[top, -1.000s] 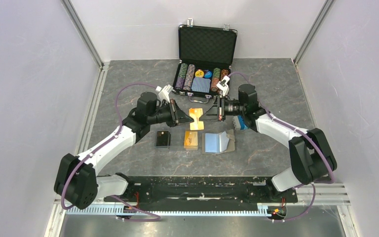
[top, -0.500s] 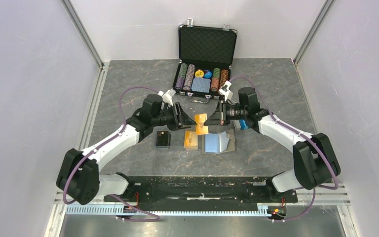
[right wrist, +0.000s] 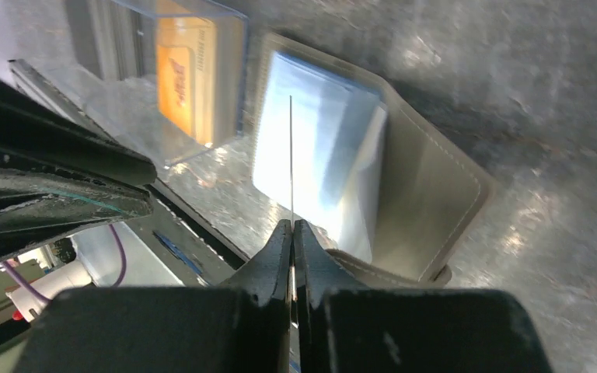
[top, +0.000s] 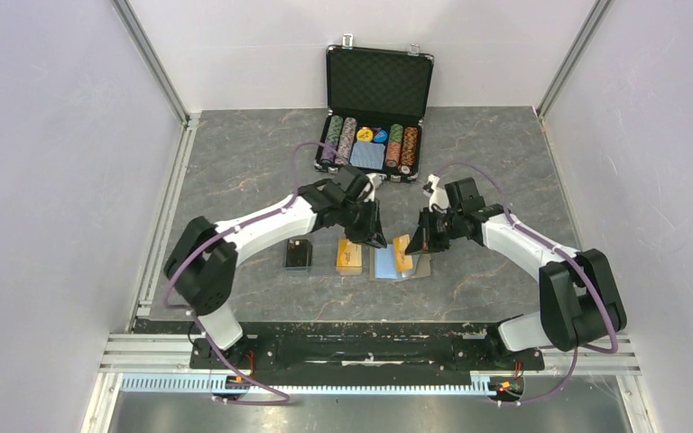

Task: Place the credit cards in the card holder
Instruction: Move the storage box to the center of the board.

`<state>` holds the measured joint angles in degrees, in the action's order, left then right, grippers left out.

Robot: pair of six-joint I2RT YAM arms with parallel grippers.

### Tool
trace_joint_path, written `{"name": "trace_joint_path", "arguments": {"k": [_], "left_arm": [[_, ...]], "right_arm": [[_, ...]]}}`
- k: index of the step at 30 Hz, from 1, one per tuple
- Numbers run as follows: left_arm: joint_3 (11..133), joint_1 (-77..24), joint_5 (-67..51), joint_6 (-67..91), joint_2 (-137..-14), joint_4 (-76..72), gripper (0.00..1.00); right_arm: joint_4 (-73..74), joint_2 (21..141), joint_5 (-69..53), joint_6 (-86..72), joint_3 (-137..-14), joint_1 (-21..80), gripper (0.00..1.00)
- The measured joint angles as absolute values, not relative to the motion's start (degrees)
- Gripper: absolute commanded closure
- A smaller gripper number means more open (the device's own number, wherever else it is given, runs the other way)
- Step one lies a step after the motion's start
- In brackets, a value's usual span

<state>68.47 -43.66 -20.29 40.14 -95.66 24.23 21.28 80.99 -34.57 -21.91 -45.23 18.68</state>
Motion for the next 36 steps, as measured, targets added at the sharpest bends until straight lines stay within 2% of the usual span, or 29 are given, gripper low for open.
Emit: {"name": "trace_joint_path", "arguments": {"k": [3, 9, 29, 36], "left_arm": [[72.9, -45.7, -18.3, 37.7, -99.6, 28.2, 0.83], [76.0, -47.2, -15.9, 34.6, -105.1, 34.1, 0.87], [76.7, -47.3, -0.3, 30.9, -106.8, 44.6, 0.94], [76.5, -46.3, 4.8, 29.8, -106.8, 49.1, 0.91]], "right_arm": [[23.7, 81.1, -33.4, -21.1, -44.2, 17.5, 1.00], [26.8, 81.4, -32.2, -19.6, -44.1, 15.6, 1.00], [26.5, 84.4, -34.9, -19.3, -43.2, 14.8, 1.00], [26.1, 84.4, -35.6, -19.5, -43.2, 14.8, 1.00]]}}
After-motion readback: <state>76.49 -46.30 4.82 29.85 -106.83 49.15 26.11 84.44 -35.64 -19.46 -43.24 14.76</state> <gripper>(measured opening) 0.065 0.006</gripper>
